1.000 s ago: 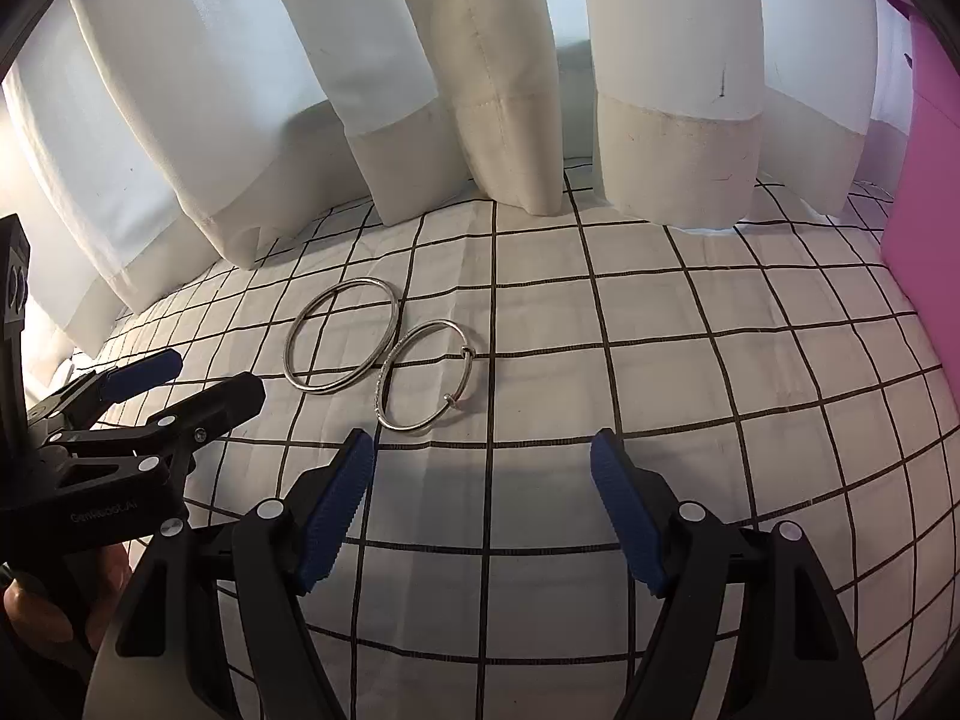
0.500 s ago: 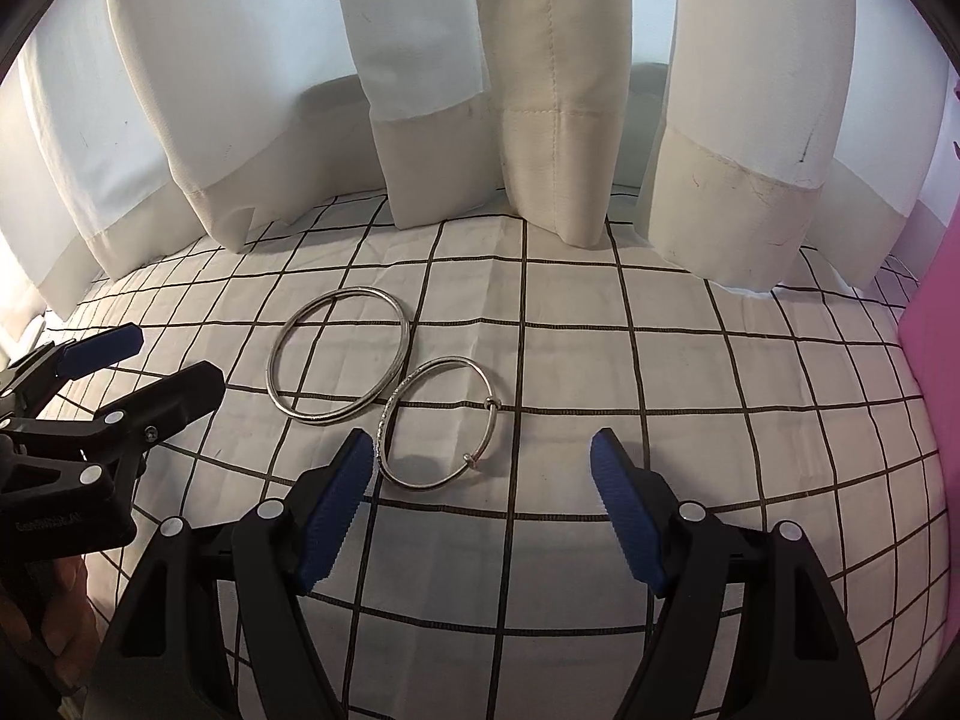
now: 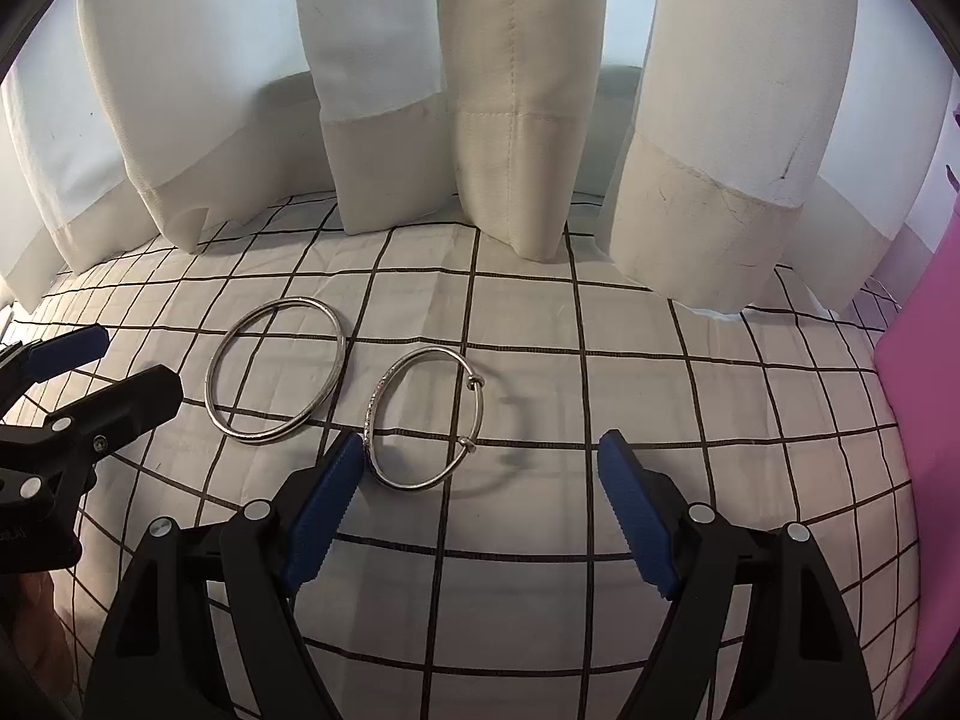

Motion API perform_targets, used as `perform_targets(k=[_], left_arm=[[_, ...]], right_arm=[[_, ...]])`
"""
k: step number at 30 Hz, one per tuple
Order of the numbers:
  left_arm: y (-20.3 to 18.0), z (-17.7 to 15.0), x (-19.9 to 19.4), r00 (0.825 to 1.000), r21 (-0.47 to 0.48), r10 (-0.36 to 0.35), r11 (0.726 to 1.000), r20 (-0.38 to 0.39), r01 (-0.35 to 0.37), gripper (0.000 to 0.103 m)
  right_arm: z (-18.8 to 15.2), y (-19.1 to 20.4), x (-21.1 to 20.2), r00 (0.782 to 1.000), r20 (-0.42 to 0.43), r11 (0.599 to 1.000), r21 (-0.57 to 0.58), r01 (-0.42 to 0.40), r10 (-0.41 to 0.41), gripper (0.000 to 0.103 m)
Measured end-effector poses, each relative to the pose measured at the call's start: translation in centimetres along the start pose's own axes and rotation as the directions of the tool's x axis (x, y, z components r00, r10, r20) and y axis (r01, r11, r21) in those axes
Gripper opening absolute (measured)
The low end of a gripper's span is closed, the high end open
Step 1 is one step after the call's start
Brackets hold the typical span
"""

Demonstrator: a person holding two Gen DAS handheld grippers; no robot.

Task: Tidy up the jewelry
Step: 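Move both tools back over the table toward the two silver rings, then grasp the large silver ring with the left tool while the right tool grasps the thin bangle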

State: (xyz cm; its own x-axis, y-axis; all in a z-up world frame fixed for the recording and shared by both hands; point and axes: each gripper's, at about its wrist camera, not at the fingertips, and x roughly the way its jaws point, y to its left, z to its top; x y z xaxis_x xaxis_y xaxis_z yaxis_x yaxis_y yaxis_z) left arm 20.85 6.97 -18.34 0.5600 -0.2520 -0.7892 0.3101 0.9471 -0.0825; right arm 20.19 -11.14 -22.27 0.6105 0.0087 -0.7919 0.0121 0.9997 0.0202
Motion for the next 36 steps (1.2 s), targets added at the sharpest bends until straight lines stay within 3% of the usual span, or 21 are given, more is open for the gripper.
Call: perform_targets(k=[16, 20, 28, 32, 36], left_arm=[[-1.4, 0.5, 0.9, 1.000, -0.043, -0.007, 0.999, -0.003, 0.007, 0.097], [-2.2, 0.6, 1.0, 1.000, -0.035, -0.016, 0.999, -0.005, 0.016, 0.097], [-3.6, 0.9, 2.6, 0.999, -0.019, -0.020, 1.000, -0.030, 0.019, 0.097], [-3.8, 1.1, 3.4, 0.999, -0.032, -0.003, 1.000, -0.050, 0.001, 0.097], [-4.4, 1.4, 4.3, 0.995, 0.001, 0.061, 0.998, -0.077, -0.061, 0.097]], right_arm=[[3.4, -0.1, 2.6, 0.999, -0.008, 0.997, -0.057, -0.044, 0.043, 0.078], [3.1, -1.9, 2.3, 0.998, 0.001, 0.997, -0.044, -0.067, 0.067, 0.077], [2.7, -6.0, 2.2, 1.000, -0.003, 1.000, 0.015, 0.009, -0.009, 0.077], [2.6, -6.7, 2.2, 1.000, -0.001, 1.000, 0.016, 0.008, -0.008, 0.077], [2.0, -6.4, 2.0, 1.000, 0.002, 1.000, 0.017, 0.007, -0.007, 0.077]])
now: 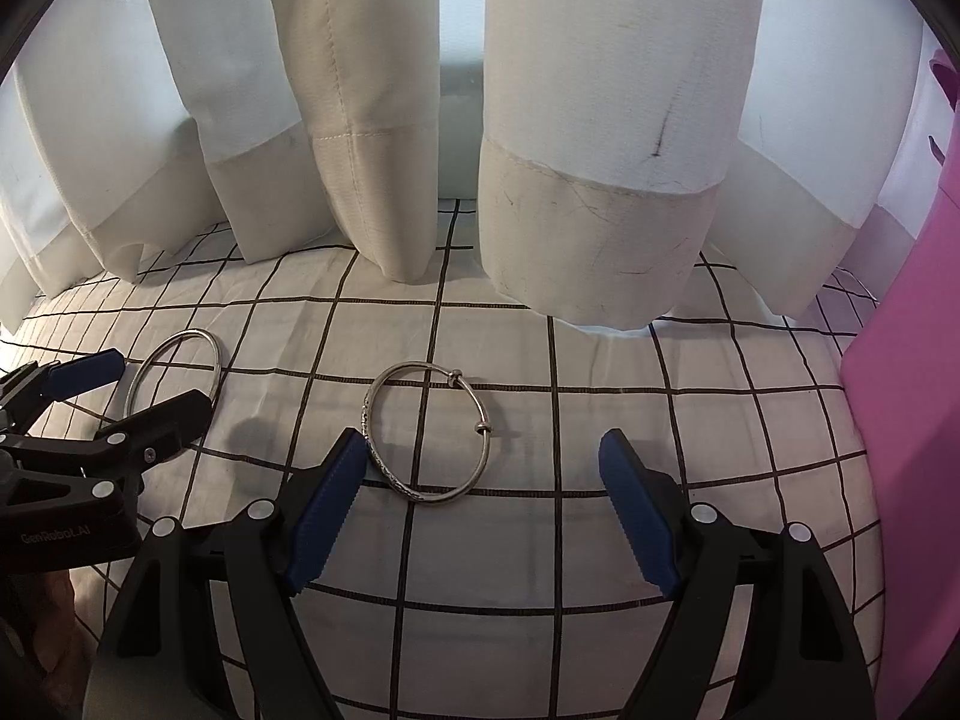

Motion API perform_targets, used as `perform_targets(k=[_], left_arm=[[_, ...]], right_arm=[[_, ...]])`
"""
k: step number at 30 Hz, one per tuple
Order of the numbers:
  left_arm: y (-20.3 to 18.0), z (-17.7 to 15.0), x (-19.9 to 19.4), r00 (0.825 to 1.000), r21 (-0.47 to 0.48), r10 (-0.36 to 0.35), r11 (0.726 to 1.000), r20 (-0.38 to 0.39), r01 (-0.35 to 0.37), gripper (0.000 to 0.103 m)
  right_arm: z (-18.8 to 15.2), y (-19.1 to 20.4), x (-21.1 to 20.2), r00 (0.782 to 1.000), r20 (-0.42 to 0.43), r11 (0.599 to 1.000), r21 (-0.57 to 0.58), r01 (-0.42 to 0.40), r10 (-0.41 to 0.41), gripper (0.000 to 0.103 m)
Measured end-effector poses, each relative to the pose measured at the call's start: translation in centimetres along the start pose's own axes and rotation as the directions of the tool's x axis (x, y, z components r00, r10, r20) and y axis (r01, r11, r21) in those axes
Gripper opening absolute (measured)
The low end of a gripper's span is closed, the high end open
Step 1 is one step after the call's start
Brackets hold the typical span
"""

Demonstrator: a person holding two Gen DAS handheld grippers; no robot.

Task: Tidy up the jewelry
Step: 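Grasp the large silver ring with the left tool while the right tool grasps the thin bangle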

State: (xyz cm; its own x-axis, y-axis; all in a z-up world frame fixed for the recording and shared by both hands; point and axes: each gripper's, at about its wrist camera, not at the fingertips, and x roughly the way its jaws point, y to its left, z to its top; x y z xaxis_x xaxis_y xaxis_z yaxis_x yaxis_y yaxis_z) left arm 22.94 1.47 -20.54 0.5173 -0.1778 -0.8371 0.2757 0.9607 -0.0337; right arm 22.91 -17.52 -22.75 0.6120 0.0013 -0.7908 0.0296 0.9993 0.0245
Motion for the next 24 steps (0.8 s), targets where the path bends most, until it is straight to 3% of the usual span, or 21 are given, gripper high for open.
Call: perform_targets(k=[2, 11, 13, 15, 17, 22, 24], left_arm=[[-0.9, -0.1, 0.4, 0.999, 0.042, 0.051, 0.998, -0.012, -0.050, 0.097], [-1.2, 0.6, 0.7, 0.998, 0.019, 0.063, 0.998, -0.013, -0.062, 0.095], [-1.0, 0.4, 0.1, 0.998, 0.025, 0.058, 0.998, 0.004, -0.058, 0.081], [-1.4, 0.1, -0.4, 0.998, 0.040, 0.056, 0.998, 0.020, -0.057, 0.071], [-1.6, -0.2, -0.6, 0.998, 0.038, 0.052, 0.998, 0.023, -0.052, 0.071], [-1.8, -0.4, -0.7, 0.999, 0.028, 0.043, 0.999, 0.028, -0.043, 0.070], [-1.6, -0.6, -1.2, 0.998, 0.024, 0.044, 0.999, 0.039, -0.045, 0.070]], right_arm=[[-0.2, -0.3, -0.1, 1.000, 0.001, 1.000, 0.001, 0.000, 0.000, 0.077], [-0.8, -1.3, 0.0, 1.000, 0.000, 1.000, 0.004, 0.009, -0.009, 0.077], [-0.5, -1.1, 0.1, 1.000, 0.002, 1.000, 0.004, 0.008, -0.008, 0.076], [-0.5, -0.6, -0.6, 1.000, 0.018, 1.000, 0.006, 0.015, -0.015, 0.060], [-0.4, -0.8, -0.9, 0.999, 0.031, 1.000, 0.008, 0.020, -0.020, 0.045], [-0.7, -1.7, -1.5, 0.999, 0.041, 1.000, 0.029, 0.000, -0.001, 0.039], [-1.0, -2.5, -1.8, 0.998, 0.054, 0.998, 0.060, -0.023, 0.020, 0.029]])
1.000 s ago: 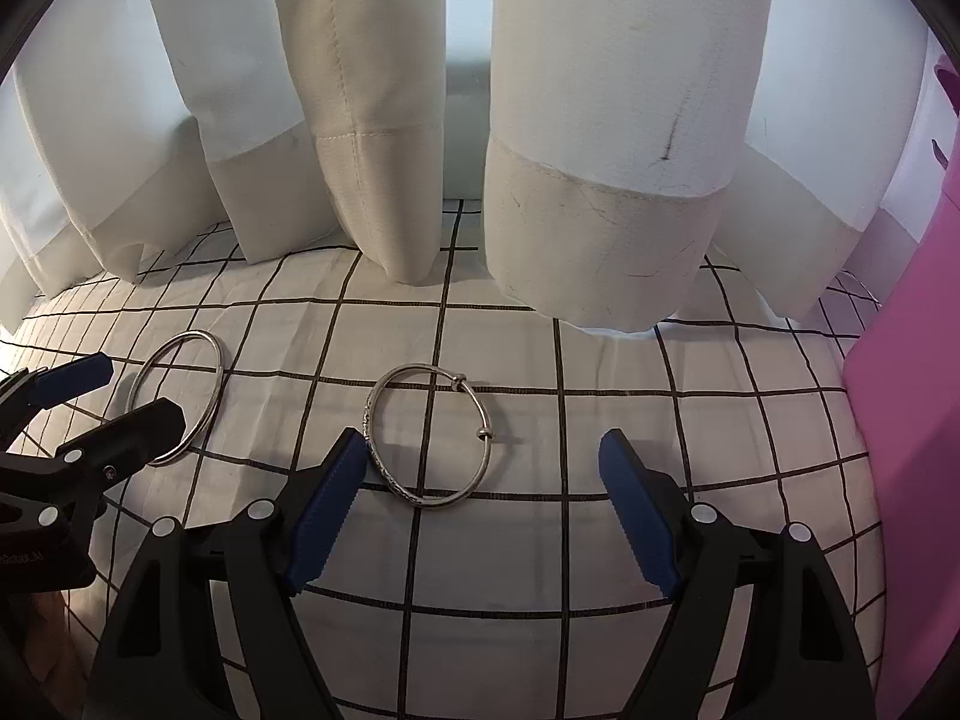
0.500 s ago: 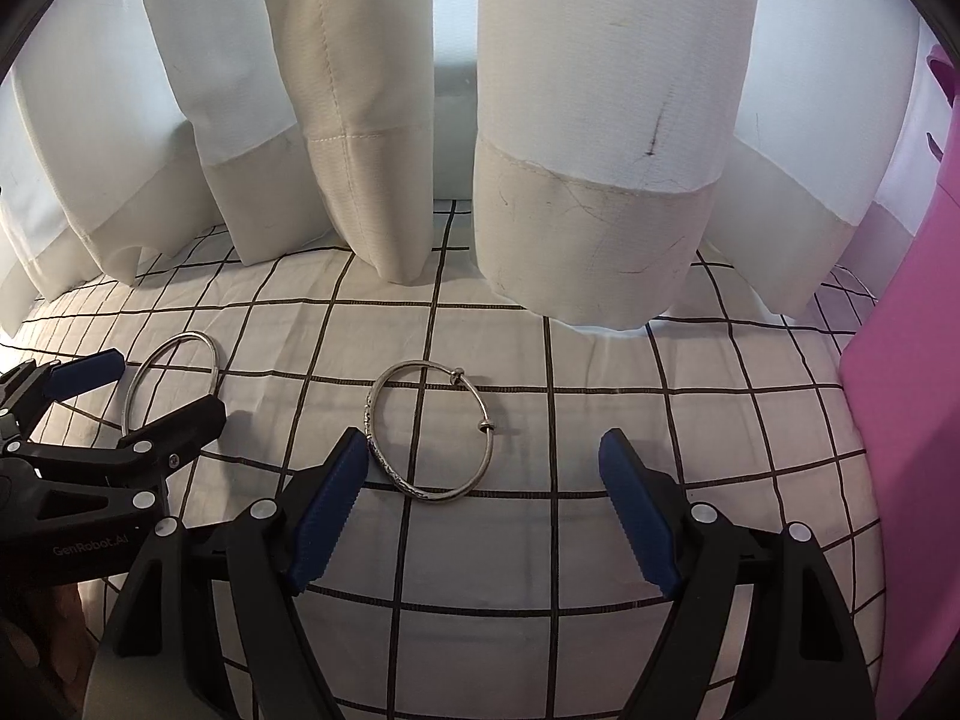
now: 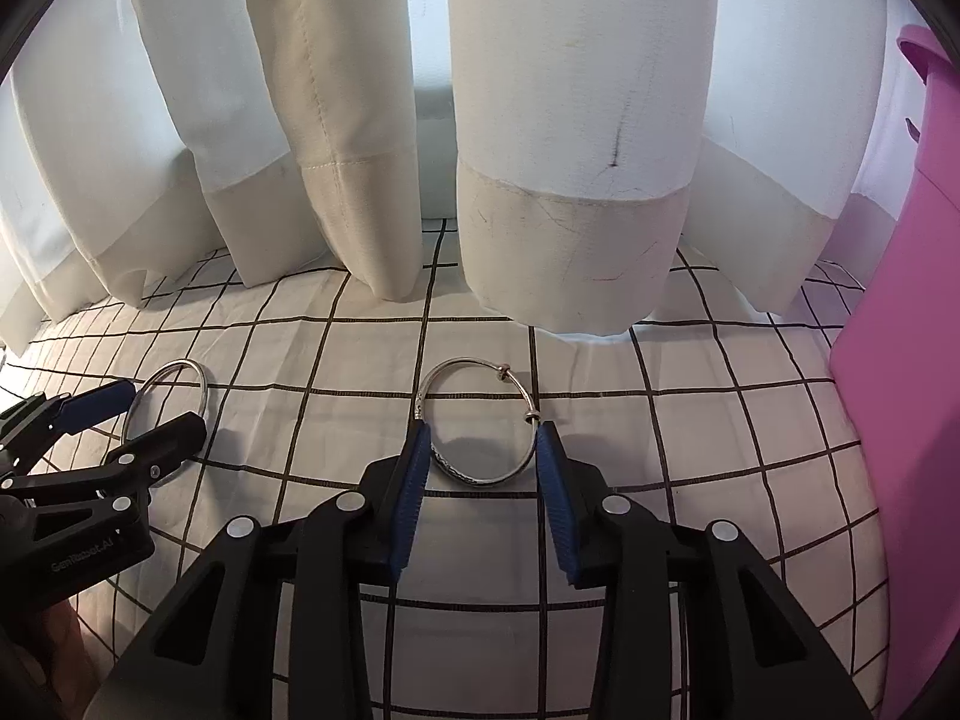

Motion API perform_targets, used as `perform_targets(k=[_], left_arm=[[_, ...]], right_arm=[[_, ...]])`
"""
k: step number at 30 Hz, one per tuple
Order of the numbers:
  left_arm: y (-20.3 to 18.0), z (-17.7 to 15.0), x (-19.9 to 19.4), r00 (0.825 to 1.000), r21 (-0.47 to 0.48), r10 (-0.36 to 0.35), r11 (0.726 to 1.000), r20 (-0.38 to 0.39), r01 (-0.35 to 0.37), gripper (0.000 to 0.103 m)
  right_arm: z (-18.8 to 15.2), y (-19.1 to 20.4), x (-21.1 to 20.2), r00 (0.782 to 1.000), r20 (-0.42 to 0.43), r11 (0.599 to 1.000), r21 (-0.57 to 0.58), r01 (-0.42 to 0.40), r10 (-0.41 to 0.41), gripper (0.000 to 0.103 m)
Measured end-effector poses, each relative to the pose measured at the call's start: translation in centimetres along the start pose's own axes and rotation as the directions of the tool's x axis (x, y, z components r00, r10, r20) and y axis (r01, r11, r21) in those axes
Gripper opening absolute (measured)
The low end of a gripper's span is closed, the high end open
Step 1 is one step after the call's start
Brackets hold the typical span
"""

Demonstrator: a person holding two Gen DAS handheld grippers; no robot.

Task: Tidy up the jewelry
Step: 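Grasp the large silver ring with the left tool while the right tool grasps the thin bangle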

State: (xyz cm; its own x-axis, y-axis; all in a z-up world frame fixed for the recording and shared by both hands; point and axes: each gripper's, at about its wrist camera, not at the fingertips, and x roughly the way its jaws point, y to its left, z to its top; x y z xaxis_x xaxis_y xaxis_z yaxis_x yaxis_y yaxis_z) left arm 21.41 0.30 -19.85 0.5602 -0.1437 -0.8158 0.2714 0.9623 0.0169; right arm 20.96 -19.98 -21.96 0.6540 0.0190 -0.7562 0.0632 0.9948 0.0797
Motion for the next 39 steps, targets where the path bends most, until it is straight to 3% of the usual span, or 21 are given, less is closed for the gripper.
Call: perform_targets(k=[2, 8, 10, 11, 17, 21, 25, 26, 27, 28, 39], left_arm=[[-0.1, -0.1, -0.6, 1.000, 0.006, -0.002, 1.000, 0.016, 0.002, 0.070], [0.0, -0.6, -1.4, 1.000, 0.008, -0.019, 1.000, 0.020, 0.018, 0.070], [0.1, -0.5, -1.4, 1.000, 0.003, -0.022, 1.000, 0.021, 0.022, 0.070], [0.1, -0.4, -1.4, 1.000, 0.001, -0.021, 1.000, 0.022, 0.021, 0.070], [0.8, 0.0, -1.3, 1.000, -0.010, -0.012, 1.000, 0.021, 0.012, 0.070], [0.9, 0.1, -1.4, 1.000, -0.015, -0.011, 1.000, 0.012, 0.011, 0.070], [0.9, 0.2, -1.3, 1.000, -0.026, -0.015, 1.000, 0.001, 0.015, 0.070], [0.8, 0.2, -1.2, 1.000, -0.025, -0.016, 1.000, 0.001, 0.016, 0.070], [0.8, 0.2, -1.3, 1.000, -0.025, -0.015, 1.000, 0.001, 0.015, 0.070], [0.8, 0.2, -1.3, 1.000, -0.025, -0.016, 1.000, 0.002, 0.016, 0.070], [0.6, 0.1, -2.4, 0.999, -0.024, -0.021, 0.999, 0.025, 0.021, 0.070]], right_arm=[[-0.3, -1.2, -0.1, 1.000, -0.002, 0.999, 0.035, -0.004, 0.004, 0.008], [-0.6, -2.1, -0.3, 1.000, -0.001, 0.999, 0.044, -0.028, 0.028, 0.009], [-0.7, -2.0, -0.6, 0.999, 0.004, 0.997, 0.056, -0.049, 0.049, 0.028], [-0.7, -2.0, -0.7, 0.999, 0.008, 0.997, 0.054, -0.046, 0.045, 0.049], [-0.1, -0.3, 0.0, 0.999, -0.017, 0.999, -0.014, -0.036, 0.035, 0.052], [0.3, 1.5, 0.8, 0.999, -0.040, 0.994, -0.106, 0.014, -0.018, 0.067], [0.3, 1.4, 0.9, 0.999, -0.044, 0.995, -0.096, 0.002, -0.006, 0.066], [0.3, 1.3, 0.8, 0.999, -0.041, 0.995, -0.097, 0.006, -0.010, 0.062], [0.2, 1.1, 0.6, 0.999, -0.034, 0.995, -0.094, 0.009, -0.013, 0.047], [0.2, 0.9, 0.5, 0.999, -0.033, 0.996, -0.091, 0.014, -0.017, 0.044], [-1.4, -3.1, -2.9, 1.000, 0.017, 1.000, -0.027, 0.006, -0.005, 0.043]])
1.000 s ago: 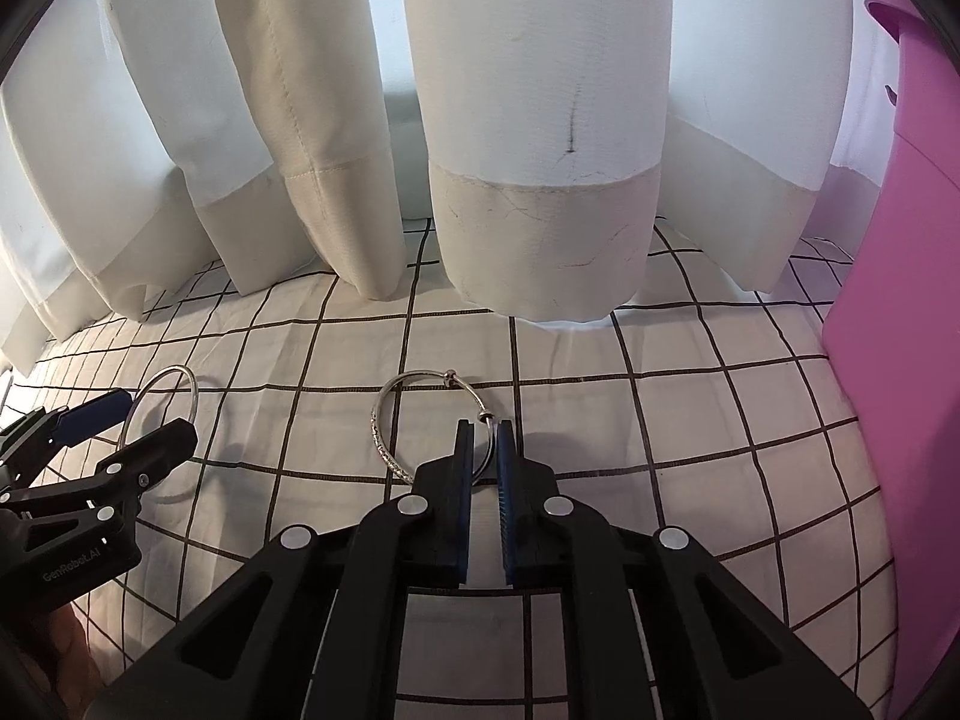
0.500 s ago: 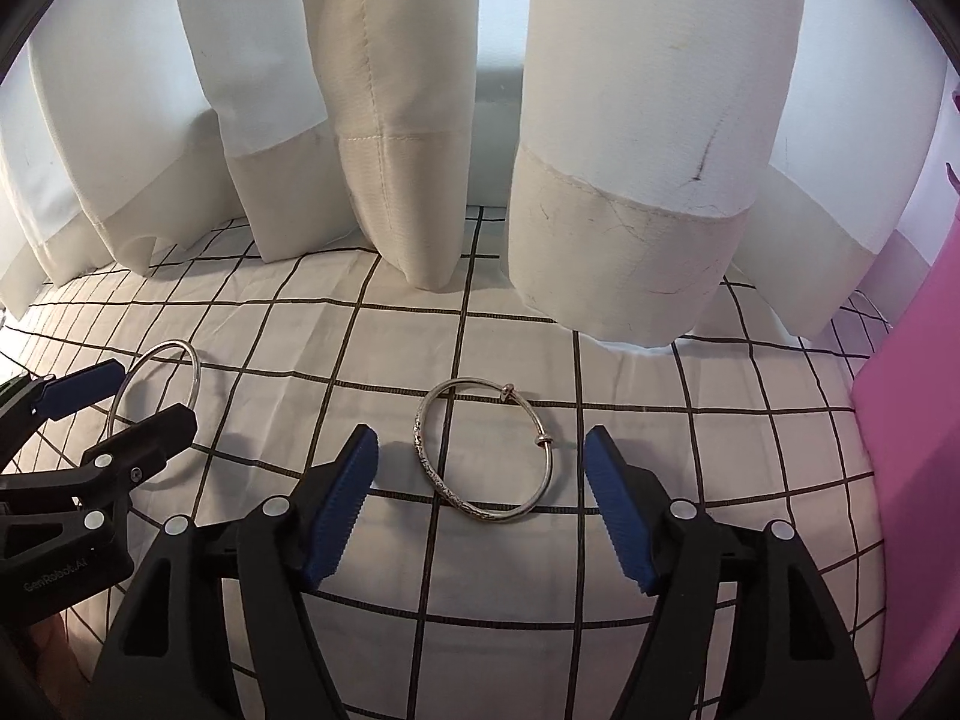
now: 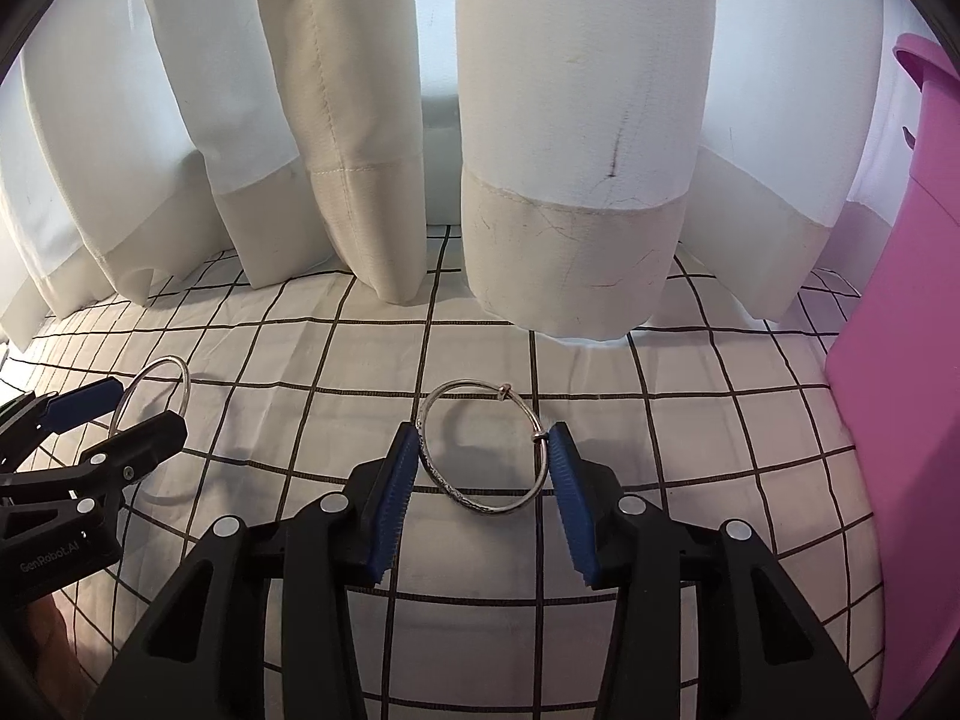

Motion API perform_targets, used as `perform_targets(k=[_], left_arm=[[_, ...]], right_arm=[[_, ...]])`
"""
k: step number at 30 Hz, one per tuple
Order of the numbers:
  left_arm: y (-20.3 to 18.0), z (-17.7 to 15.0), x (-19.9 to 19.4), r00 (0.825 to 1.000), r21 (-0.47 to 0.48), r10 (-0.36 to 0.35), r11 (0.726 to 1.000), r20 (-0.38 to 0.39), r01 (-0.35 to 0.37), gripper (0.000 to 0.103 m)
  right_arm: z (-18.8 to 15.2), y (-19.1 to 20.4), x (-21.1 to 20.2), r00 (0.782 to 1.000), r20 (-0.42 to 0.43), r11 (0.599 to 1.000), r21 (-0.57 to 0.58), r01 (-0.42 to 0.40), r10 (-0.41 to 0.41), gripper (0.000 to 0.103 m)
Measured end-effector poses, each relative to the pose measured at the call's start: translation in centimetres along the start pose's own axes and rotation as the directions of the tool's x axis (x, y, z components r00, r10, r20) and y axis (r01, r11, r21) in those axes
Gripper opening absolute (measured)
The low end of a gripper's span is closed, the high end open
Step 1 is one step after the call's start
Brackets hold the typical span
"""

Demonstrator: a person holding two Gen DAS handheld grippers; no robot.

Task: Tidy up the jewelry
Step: 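Grasp the large silver ring with the left tool while the right tool grasps the thin bangle, then lift the large ring and thin bangle with both tools over the tub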

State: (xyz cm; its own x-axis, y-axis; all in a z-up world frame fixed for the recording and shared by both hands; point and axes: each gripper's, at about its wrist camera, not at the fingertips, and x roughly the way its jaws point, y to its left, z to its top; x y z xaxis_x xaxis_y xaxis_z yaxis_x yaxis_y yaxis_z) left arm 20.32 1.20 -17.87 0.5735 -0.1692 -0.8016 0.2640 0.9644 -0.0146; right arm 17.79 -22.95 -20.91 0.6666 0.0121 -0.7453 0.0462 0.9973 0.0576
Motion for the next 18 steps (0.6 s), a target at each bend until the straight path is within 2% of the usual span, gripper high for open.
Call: perform_targets(k=[10, 18], left_arm=[[-0.6, 0.1, -2.1, 0.999, 0.028, -0.022, 0.999, 0.023, 0.022, 0.070], [-1.8, 1.1, -6.2, 0.997, 0.097, -0.060, 0.994, 0.048, 0.055, 0.070]], right_arm=[[0.0, -1.2, -4.3, 1.000, 0.030, 1.000, 0.011, -0.006, 0.006, 0.043], [0.6, -0.8, -9.8, 0.999, 0.048, 1.000, 0.025, -0.002, 0.000, 0.043]])
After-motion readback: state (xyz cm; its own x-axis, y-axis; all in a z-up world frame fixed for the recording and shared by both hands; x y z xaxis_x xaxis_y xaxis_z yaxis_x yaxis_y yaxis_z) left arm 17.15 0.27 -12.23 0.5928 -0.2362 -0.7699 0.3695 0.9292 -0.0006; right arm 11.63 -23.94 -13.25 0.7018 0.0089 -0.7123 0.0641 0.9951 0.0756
